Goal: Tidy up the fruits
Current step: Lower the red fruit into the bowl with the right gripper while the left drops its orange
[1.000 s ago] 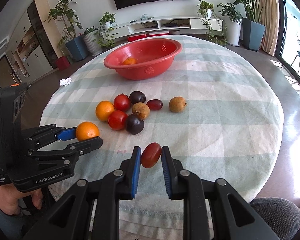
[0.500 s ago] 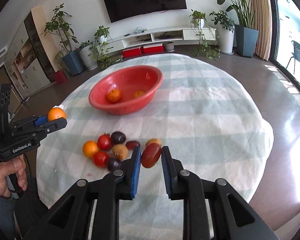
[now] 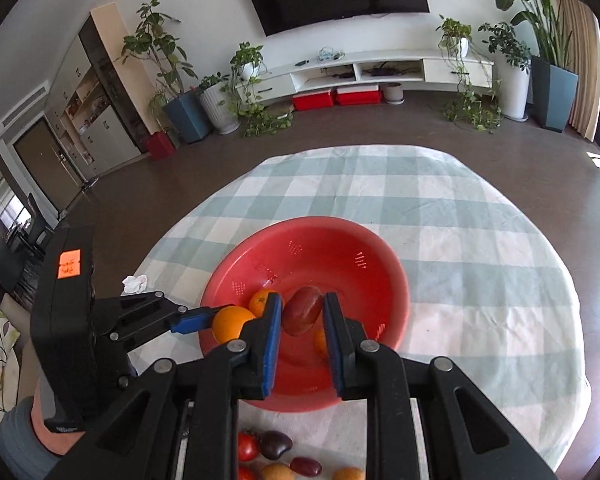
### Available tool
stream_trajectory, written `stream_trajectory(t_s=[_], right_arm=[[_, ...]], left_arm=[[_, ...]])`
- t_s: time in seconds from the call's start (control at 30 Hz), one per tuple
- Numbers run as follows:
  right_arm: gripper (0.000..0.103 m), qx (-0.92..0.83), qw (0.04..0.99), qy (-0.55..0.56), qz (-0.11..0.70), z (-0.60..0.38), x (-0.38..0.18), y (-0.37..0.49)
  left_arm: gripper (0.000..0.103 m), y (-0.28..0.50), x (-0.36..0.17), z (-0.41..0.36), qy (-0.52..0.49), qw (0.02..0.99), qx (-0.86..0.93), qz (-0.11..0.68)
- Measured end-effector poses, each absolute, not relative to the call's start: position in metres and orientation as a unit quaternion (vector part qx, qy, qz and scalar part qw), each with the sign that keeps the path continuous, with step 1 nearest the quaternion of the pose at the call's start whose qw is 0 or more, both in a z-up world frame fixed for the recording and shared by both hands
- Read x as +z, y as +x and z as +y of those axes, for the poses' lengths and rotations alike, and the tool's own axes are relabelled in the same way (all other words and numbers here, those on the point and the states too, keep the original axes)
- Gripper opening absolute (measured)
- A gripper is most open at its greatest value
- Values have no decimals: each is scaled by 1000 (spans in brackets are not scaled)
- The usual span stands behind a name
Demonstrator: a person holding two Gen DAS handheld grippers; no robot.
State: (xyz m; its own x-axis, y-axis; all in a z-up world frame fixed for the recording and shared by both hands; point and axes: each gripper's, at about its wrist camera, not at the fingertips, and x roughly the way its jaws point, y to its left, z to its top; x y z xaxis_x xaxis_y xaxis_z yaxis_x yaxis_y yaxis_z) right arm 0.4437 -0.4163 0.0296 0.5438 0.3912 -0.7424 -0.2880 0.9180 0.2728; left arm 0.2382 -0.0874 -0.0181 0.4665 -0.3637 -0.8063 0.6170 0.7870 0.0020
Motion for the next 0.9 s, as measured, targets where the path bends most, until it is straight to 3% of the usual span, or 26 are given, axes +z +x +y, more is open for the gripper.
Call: stream_trajectory(t_s=[0.4, 0.77, 0.83, 0.9], right_arm=[[23, 177, 846, 36, 502, -398, -30, 494], [23, 172, 844, -3, 507, -386, -44, 497], [24, 170, 844, -10, 508, -384, -46, 497], [26, 170, 842, -10, 511, -383, -47, 498]], left_arm=[[38, 261, -54, -99, 144, 830, -301, 447], [38, 262, -58, -104, 148, 831, -303, 442], [40, 259, -57, -104, 147, 832, -303, 440], [53, 259, -57, -104, 142, 834, -303, 438]])
